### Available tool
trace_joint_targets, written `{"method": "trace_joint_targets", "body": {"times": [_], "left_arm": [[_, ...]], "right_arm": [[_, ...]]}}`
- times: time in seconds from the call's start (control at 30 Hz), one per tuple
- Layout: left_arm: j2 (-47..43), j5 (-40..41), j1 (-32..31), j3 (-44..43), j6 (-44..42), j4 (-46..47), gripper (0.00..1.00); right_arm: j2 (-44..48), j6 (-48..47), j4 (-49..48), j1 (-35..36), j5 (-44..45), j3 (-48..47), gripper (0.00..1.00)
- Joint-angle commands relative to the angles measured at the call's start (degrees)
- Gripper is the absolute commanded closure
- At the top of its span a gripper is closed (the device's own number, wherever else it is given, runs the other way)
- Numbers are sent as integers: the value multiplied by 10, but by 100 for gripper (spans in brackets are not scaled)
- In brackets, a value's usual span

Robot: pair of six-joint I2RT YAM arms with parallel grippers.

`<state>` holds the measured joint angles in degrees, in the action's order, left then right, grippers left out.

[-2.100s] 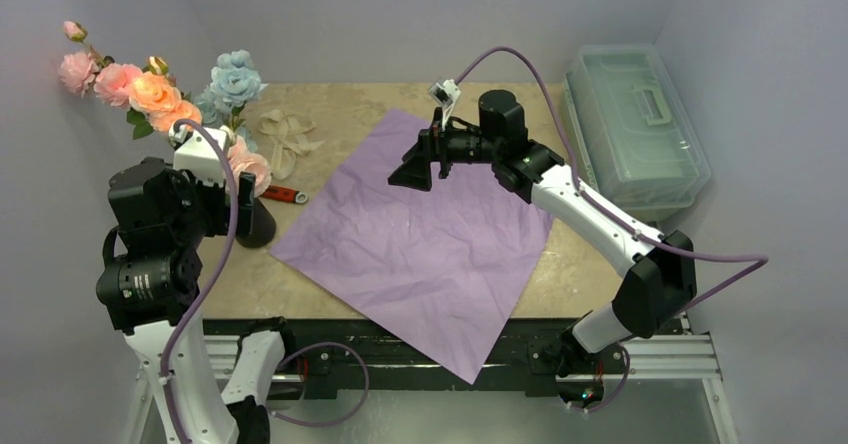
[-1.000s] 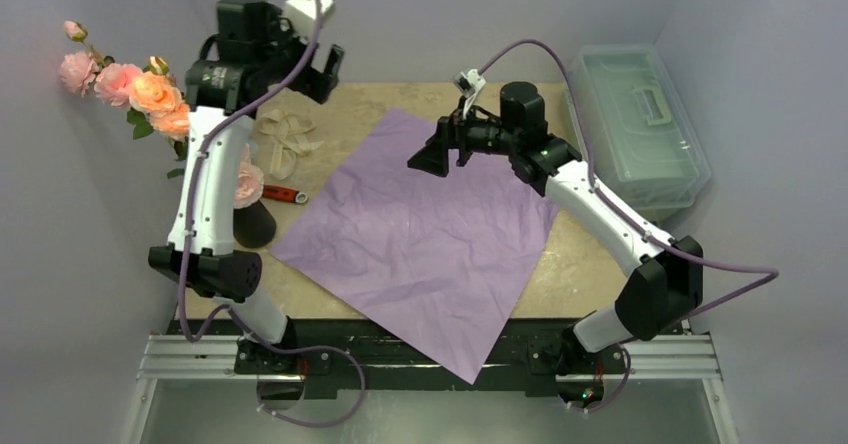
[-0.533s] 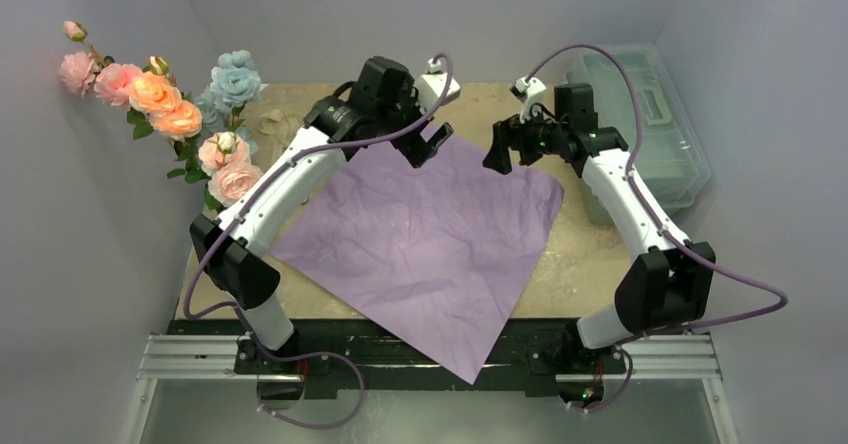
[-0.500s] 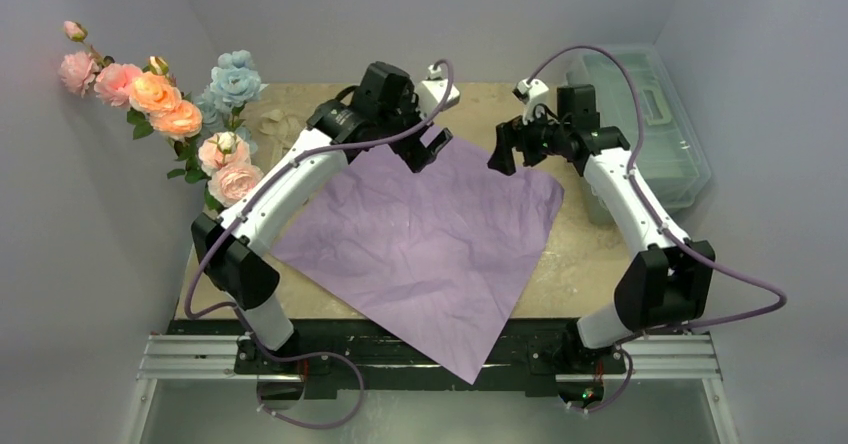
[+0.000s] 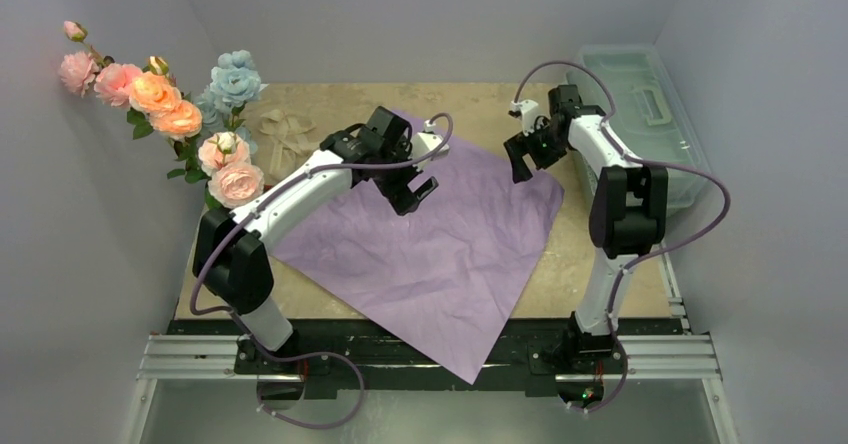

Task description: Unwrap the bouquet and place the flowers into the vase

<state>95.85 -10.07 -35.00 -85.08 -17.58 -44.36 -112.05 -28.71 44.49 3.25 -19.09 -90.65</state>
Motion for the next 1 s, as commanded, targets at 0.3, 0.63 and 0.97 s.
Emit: {"method": "trace_joint_targets", "body": {"times": [0.3,0.63,0.97], "left_arm": [[-32,1,2,47,-14,29,0],[-29,22,2,58,-9,48,0],[8,13,22,39,40,66,0]], "right_arm": [[-122,-71,96,-20,-22,-120,23],[-154,-35,47,-21,1,-160,84],[-182,69,-91,-21,52,-207,100]]}}
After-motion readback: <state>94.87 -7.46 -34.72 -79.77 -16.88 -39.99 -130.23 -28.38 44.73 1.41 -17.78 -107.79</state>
